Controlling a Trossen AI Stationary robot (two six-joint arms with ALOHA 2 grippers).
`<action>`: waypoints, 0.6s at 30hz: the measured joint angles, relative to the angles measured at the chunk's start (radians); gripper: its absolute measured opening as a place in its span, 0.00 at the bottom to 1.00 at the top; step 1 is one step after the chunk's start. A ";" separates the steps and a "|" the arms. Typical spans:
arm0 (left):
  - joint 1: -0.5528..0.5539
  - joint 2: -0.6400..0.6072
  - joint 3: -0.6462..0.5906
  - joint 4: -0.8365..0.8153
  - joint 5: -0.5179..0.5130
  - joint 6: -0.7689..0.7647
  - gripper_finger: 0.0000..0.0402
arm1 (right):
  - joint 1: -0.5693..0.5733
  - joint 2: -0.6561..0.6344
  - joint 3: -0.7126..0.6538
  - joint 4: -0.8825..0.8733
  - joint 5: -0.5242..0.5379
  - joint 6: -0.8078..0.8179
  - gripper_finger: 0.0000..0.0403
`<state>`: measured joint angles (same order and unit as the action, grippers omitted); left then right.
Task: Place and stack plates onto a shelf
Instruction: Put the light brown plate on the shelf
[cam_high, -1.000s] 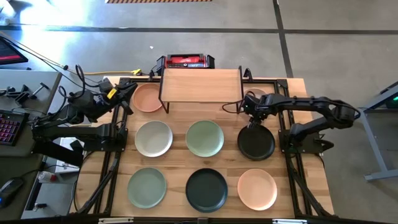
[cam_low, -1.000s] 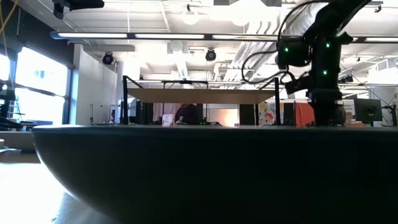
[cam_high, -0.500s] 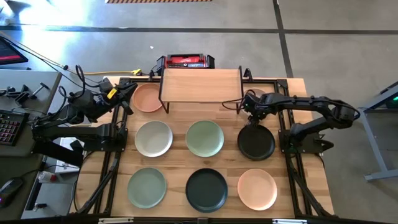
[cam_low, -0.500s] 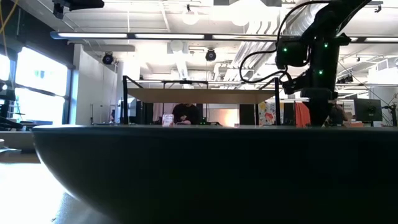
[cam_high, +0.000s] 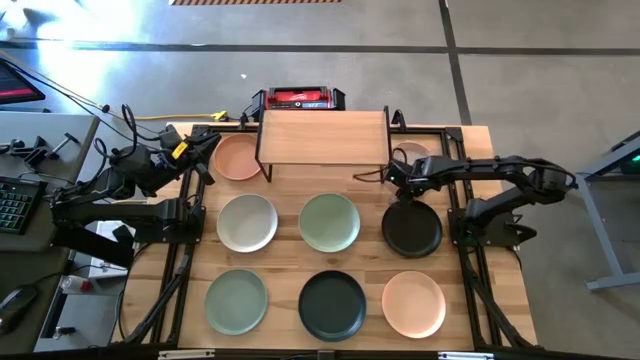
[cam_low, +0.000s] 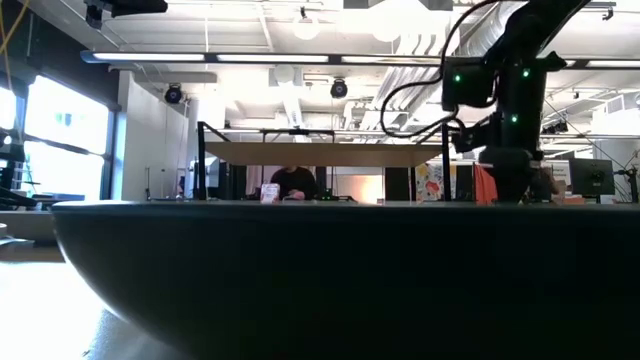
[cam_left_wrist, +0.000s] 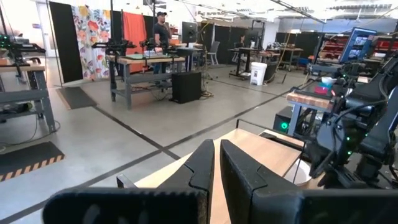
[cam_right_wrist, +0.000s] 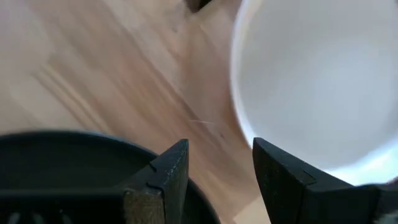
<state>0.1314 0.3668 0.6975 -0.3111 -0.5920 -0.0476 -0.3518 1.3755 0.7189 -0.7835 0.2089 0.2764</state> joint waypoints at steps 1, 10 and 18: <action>0.000 0.000 0.000 0.000 0.000 0.000 0.04 | 0.001 0.015 0.000 0.000 -0.001 -0.016 0.39; 0.000 0.000 0.000 -0.007 0.000 0.000 0.04 | -0.002 0.084 0.013 0.002 0.102 -0.076 0.39; 0.000 0.000 0.000 -0.008 0.001 0.000 0.04 | -0.009 0.098 0.000 0.050 0.114 -0.121 0.39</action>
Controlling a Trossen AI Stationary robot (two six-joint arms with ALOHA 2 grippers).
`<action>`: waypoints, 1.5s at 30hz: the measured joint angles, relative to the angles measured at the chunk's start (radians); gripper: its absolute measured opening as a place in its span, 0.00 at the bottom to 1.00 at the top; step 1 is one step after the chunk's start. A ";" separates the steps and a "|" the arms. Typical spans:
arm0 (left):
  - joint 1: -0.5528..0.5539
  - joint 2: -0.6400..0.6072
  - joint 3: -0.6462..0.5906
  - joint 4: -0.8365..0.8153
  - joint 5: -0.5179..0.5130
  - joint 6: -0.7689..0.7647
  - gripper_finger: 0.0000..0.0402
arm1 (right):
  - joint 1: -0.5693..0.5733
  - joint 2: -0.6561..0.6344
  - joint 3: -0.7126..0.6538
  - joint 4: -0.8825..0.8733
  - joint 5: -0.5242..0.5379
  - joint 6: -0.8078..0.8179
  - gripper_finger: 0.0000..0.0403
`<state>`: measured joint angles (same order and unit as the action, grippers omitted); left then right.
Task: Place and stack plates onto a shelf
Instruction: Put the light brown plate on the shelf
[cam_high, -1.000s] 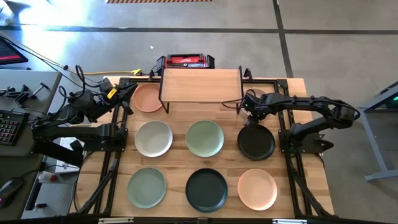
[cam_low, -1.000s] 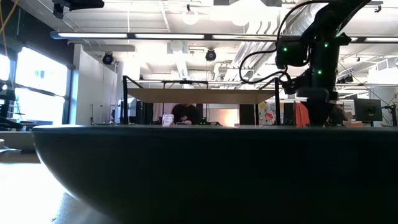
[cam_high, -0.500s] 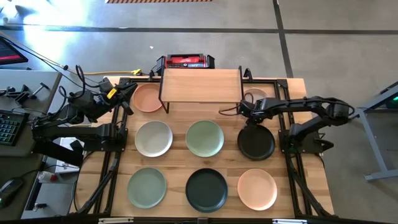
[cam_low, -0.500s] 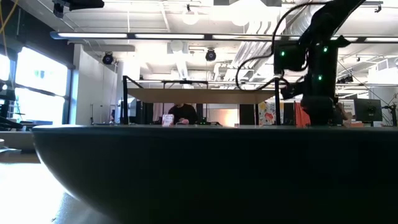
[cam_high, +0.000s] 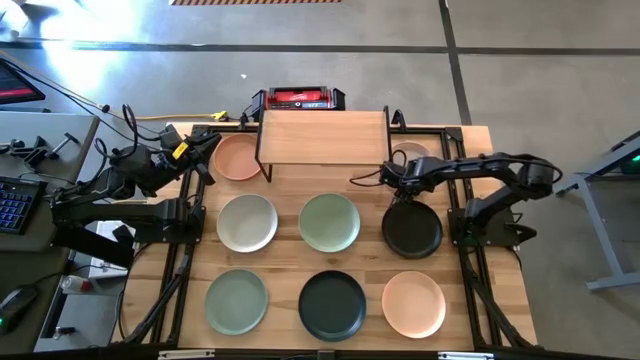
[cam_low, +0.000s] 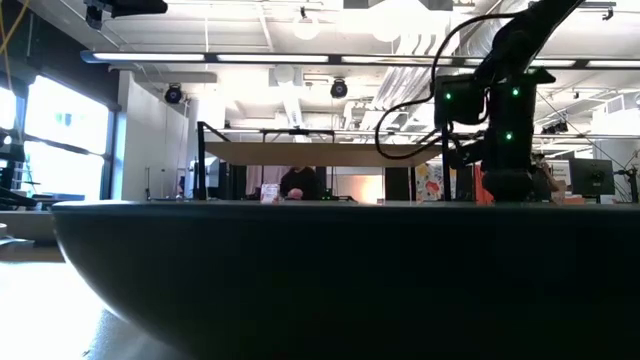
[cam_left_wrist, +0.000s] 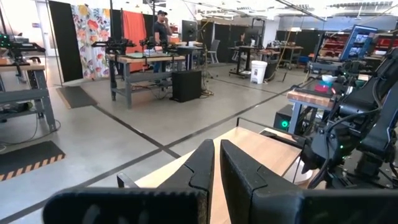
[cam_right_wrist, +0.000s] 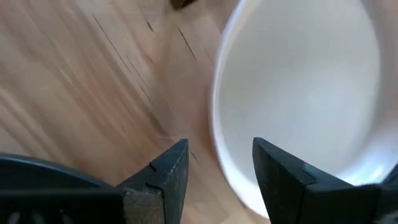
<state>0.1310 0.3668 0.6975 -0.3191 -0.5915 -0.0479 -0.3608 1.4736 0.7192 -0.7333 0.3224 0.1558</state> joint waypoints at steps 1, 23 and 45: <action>0.000 0.000 0.000 0.000 0.000 0.000 0.04 | -0.003 0.012 -0.001 0.002 -0.001 0.000 0.39; 0.000 0.000 0.000 -0.008 0.000 0.016 0.04 | -0.025 0.071 0.027 -0.028 -0.027 0.027 0.04; 0.000 0.000 0.000 -0.028 0.000 0.007 0.04 | -0.016 -0.046 0.028 -0.162 -0.043 0.081 0.00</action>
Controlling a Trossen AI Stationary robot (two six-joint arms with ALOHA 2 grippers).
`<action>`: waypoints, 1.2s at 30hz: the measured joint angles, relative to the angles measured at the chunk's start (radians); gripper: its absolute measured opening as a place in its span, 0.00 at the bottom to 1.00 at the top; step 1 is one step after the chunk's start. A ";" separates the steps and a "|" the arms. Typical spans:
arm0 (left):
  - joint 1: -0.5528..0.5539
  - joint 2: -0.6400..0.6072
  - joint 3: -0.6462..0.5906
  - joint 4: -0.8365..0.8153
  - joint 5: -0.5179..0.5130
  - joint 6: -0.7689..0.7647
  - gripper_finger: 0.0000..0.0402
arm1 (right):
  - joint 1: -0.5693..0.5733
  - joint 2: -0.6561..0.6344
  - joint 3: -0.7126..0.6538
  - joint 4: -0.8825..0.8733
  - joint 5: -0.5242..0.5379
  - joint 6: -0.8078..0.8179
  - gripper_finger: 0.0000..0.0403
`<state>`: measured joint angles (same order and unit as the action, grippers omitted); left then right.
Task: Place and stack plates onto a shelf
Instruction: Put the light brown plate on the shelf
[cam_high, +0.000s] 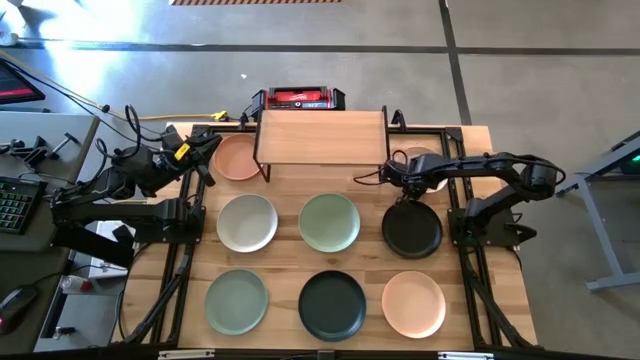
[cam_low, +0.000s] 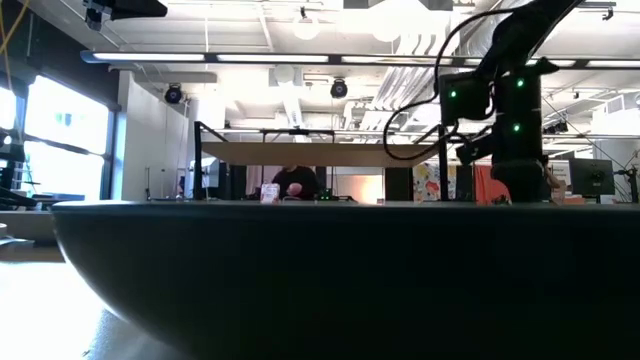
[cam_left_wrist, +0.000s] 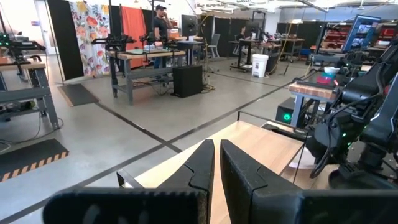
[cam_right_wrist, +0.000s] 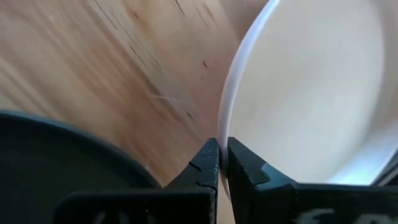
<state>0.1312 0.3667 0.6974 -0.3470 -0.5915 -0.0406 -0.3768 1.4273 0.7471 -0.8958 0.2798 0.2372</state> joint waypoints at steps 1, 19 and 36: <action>0.000 0.000 0.000 0.000 0.000 0.000 0.04 | 0.004 -0.013 0.000 -0.008 0.000 0.006 0.00; 0.000 0.000 0.000 -0.001 0.000 -0.035 0.04 | 0.026 -0.170 0.011 -0.039 0.029 0.077 0.00; 0.000 0.000 0.000 -0.001 0.000 -0.063 0.04 | 0.023 -0.172 0.285 -0.204 0.216 -0.011 0.00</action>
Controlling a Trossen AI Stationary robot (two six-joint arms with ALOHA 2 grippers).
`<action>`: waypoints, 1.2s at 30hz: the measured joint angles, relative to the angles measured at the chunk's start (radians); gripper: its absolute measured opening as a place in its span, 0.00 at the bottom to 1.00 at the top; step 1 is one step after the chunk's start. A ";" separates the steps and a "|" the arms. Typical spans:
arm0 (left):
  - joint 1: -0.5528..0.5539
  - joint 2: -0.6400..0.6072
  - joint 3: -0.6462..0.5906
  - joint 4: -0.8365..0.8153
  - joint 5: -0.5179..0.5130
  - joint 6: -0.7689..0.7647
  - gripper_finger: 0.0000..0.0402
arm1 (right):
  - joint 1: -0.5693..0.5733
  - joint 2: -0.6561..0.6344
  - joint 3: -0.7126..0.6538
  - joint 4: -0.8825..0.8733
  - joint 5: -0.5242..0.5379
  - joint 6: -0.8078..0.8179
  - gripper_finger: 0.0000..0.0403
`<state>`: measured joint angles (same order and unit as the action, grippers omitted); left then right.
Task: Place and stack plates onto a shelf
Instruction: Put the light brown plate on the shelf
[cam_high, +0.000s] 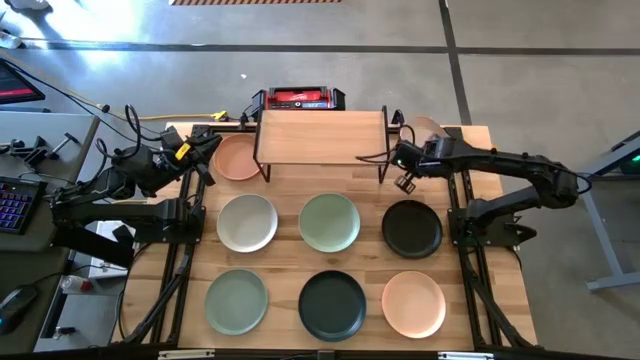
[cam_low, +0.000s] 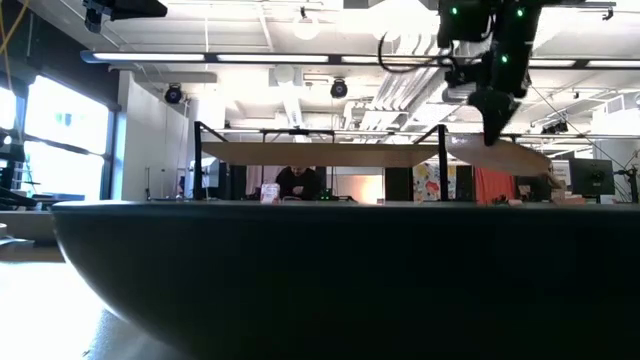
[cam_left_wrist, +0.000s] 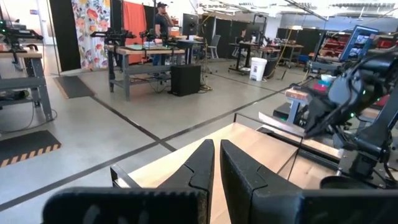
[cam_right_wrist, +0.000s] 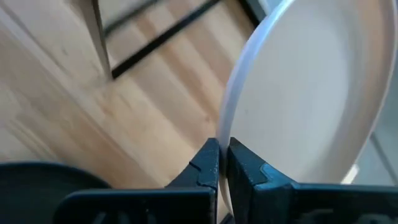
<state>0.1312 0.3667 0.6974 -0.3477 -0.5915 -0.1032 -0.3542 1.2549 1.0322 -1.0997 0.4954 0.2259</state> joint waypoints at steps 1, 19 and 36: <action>0.000 0.000 0.000 0.000 0.000 -0.001 0.04 | 0.000 0.000 0.021 -0.003 0.011 -0.014 0.00; 0.000 0.000 0.000 -0.099 0.001 -0.115 0.04 | -0.052 0.025 0.304 0.153 0.065 -0.442 0.00; 0.000 0.000 0.000 -0.130 0.000 -0.156 0.04 | -0.042 0.226 0.460 0.208 -0.104 -0.667 0.00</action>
<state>0.1313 0.3665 0.6975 -0.4777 -0.5911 -0.2588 -0.3967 1.4808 1.4918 -0.8921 0.3910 -0.4411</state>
